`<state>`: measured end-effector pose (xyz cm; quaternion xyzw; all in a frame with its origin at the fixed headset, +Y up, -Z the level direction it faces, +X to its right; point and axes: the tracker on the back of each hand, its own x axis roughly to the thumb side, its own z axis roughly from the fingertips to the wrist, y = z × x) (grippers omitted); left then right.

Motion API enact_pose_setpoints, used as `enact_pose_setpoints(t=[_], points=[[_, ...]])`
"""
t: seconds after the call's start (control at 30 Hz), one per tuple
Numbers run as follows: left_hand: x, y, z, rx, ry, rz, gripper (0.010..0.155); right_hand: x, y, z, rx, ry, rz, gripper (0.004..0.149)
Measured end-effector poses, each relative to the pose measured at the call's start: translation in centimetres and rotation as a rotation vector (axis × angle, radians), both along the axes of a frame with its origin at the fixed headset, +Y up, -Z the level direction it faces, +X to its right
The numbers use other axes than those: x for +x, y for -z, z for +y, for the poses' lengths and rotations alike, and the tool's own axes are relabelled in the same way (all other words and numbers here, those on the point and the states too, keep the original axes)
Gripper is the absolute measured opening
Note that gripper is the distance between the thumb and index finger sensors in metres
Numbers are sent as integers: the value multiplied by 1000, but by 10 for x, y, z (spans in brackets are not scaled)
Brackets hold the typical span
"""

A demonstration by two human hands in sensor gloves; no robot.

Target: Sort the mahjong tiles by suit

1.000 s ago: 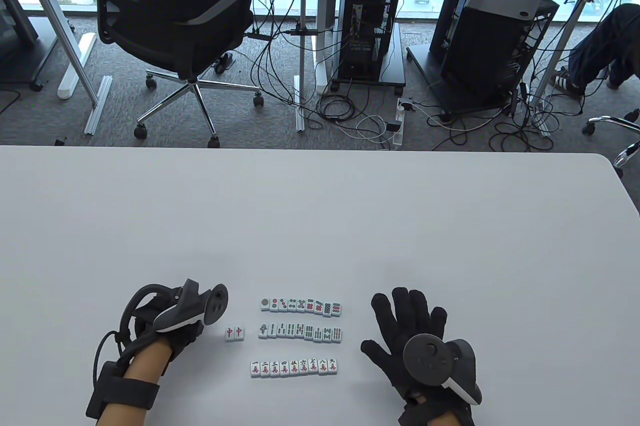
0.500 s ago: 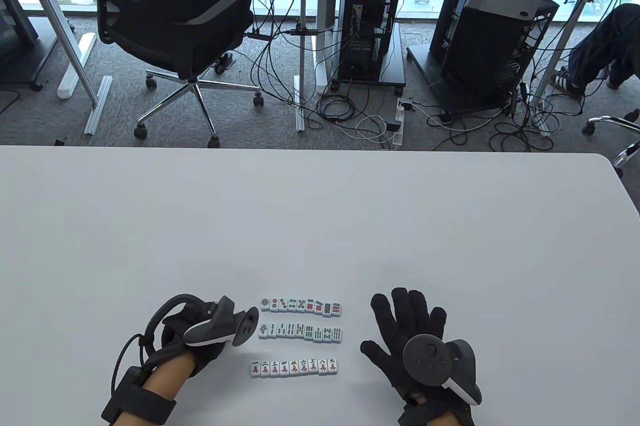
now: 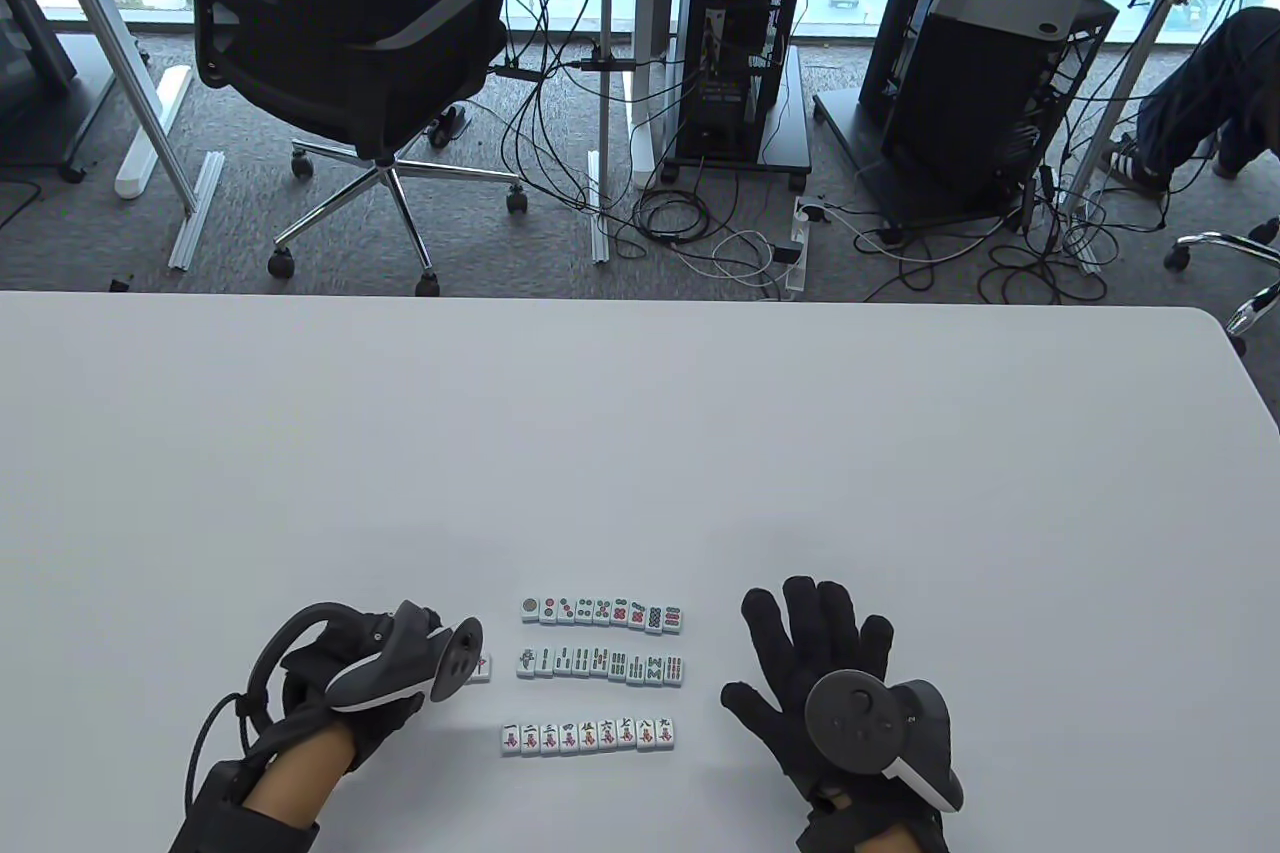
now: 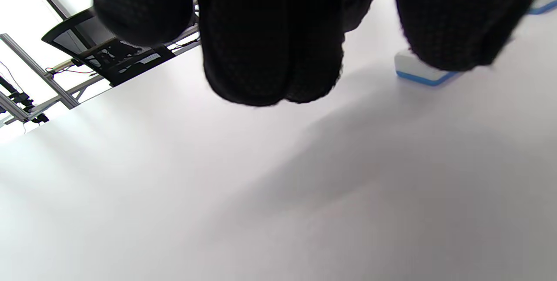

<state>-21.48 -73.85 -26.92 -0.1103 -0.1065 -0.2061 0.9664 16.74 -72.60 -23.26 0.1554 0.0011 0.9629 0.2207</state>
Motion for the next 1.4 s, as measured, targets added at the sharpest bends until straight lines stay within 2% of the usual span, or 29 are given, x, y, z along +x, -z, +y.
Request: enact_pose_setpoints(t=[0.13, 0.3, 0.47, 0.57, 0.67, 0.83, 0.97, 1.4], points=[[-19, -11, 32, 118, -63, 31, 86, 0, 0, 0, 1, -8, -6, 76], [-42, -29, 76, 280, -233, 81, 91, 1, 0, 0, 6, -20, -18, 76], [-60, -46, 97, 408, -382, 86, 99, 2, 1, -2, 5, -48, -30, 76], [-63, -52, 92, 431, -463, 66, 101, 2, 1, -3, 8, -60, -38, 77], [-63, -57, 77, 443, -490, 38, 102, 2, 2, -4, 14, -76, -51, 77], [-63, -50, 44, 395, -517, 38, 103, 3, 1, -4, 46, -109, -78, 77], [-64, -47, 29, 375, -471, 29, 103, 4, 2, -5, 56, -133, -100, 77], [-77, -48, 25, 382, -489, 77, 101, 6, 6, -10, 77, -152, -129, 77]])
